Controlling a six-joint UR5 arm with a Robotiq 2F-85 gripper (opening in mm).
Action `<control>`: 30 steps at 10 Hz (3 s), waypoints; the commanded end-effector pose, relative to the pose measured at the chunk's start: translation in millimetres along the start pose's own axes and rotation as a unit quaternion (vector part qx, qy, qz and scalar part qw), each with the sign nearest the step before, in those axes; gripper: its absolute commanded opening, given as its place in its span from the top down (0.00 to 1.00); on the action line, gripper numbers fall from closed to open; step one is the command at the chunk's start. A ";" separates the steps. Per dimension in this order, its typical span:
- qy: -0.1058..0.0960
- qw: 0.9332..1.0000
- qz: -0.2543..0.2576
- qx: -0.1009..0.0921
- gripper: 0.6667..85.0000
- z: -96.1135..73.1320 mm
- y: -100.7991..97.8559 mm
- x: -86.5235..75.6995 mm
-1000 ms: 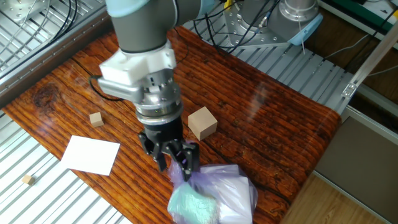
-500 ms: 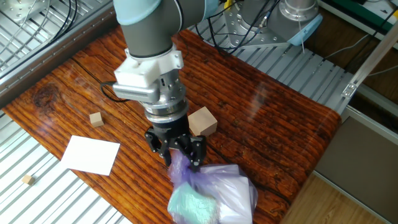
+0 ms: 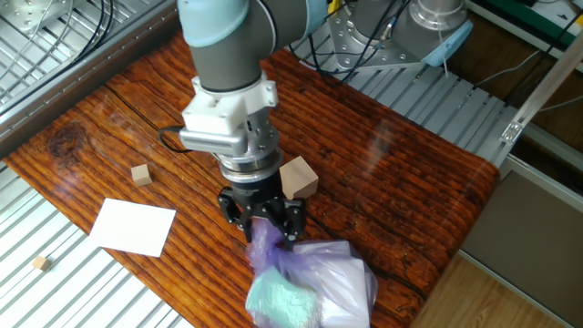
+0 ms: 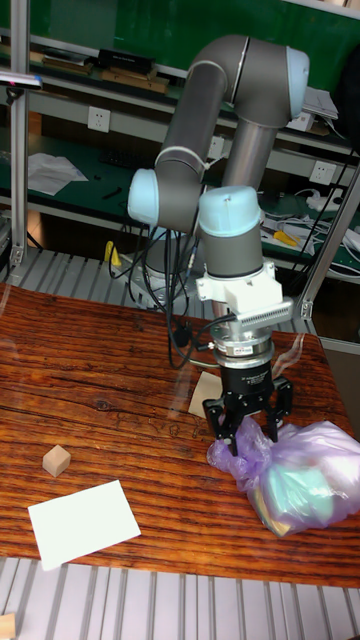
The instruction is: Pick up a bag of things
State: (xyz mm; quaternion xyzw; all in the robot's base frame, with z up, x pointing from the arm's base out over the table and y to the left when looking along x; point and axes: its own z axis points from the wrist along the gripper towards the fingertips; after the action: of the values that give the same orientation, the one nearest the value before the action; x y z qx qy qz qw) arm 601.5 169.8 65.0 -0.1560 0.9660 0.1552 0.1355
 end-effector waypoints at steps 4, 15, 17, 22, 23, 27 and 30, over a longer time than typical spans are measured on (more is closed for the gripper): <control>-0.015 1.000 0.008 0.005 0.26 12.1 13.8 -2.0; -0.004 0.996 -0.030 0.082 0.99 -17.0 -19.8 -25.4; 0.017 0.988 -0.057 0.141 0.99 -54.5 -48.7 -34.3; 0.008 0.992 -0.031 0.125 0.99 -102.7 -35.4 -47.1; 0.011 0.992 -0.025 0.119 0.99 -110.8 -29.7 -45.4; 0.008 0.995 -0.014 0.098 0.99 -147.8 -13.8 -43.7; 0.011 0.996 -0.002 0.092 0.99 -164.2 -9.6 -37.7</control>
State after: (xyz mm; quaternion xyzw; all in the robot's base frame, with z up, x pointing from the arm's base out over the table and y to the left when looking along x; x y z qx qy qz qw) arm 612.7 115.0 207.3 -0.1570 0.9762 0.0511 0.1406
